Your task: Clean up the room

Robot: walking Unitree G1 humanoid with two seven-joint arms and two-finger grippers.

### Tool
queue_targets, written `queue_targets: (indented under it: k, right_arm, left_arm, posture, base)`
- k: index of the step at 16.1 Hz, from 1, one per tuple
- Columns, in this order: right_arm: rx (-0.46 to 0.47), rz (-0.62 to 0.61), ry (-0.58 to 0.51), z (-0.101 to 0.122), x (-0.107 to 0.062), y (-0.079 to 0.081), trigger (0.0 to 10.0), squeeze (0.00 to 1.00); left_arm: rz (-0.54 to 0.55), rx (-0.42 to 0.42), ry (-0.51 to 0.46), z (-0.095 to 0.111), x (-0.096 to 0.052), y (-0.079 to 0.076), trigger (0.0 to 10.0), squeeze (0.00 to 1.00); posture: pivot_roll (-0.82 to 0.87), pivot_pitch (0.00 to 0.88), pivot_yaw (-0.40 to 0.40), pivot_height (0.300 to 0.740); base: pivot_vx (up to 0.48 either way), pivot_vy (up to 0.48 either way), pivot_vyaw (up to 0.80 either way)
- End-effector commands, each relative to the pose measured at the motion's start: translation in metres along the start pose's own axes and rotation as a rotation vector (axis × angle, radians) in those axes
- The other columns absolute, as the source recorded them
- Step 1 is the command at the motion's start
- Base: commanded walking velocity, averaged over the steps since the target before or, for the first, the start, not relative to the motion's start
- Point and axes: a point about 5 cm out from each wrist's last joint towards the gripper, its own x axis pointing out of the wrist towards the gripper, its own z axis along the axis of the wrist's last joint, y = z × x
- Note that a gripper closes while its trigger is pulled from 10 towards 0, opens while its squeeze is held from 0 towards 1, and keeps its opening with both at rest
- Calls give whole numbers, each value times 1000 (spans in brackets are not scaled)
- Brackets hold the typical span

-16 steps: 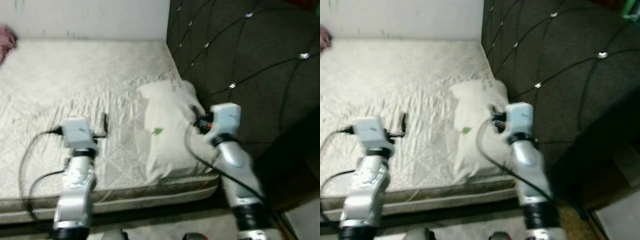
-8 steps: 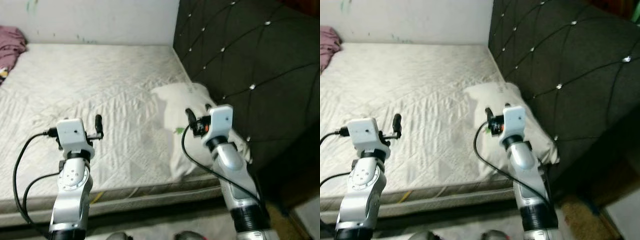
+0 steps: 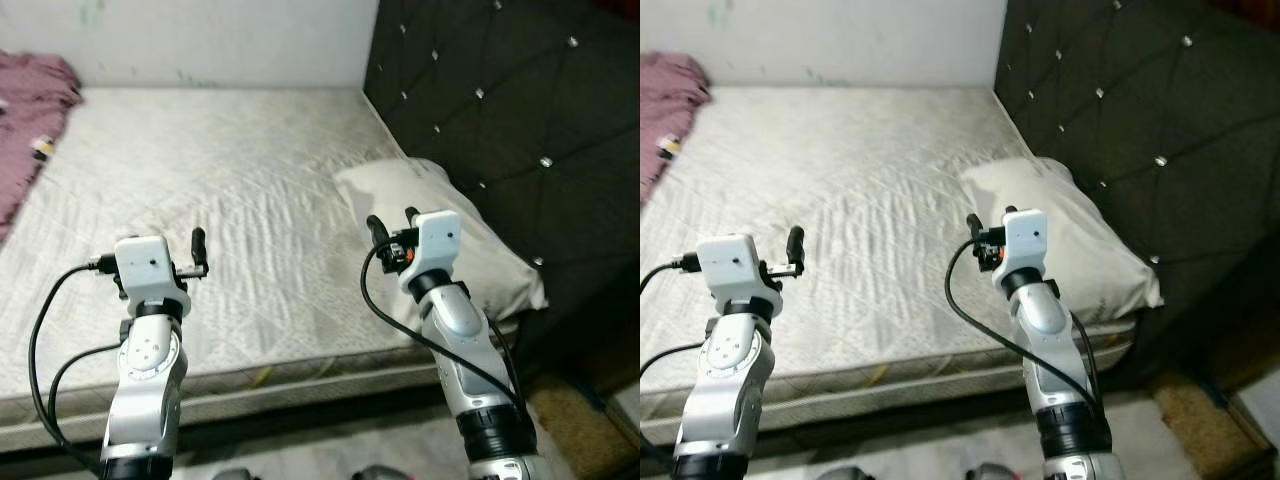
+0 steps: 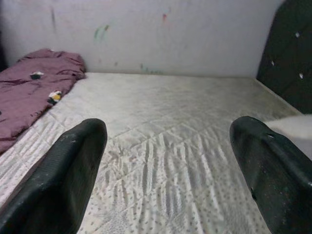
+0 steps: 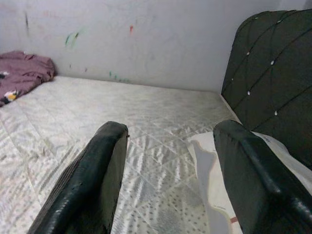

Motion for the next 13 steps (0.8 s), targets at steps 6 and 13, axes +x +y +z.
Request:
queue_targets:
  k: [6, 13]
  right_arm:
    - [-12, -19, 13, -2, -1, -9, 10000, 0]
    - [-20, -12, 11, -2, 1, -7, 10000, 0]
  left_arm:
    - [-23, -15, -9, 2, 1, -8, 10000, 0]
    - [-36, -12, -26, 4, 3, -8, 10000, 0]
  posture:
    - [-24, 0, -29, 740]
    - [-22, 0, -27, 740]
  base:
    - [0, 480, 0]
    - [0, 480, 0]
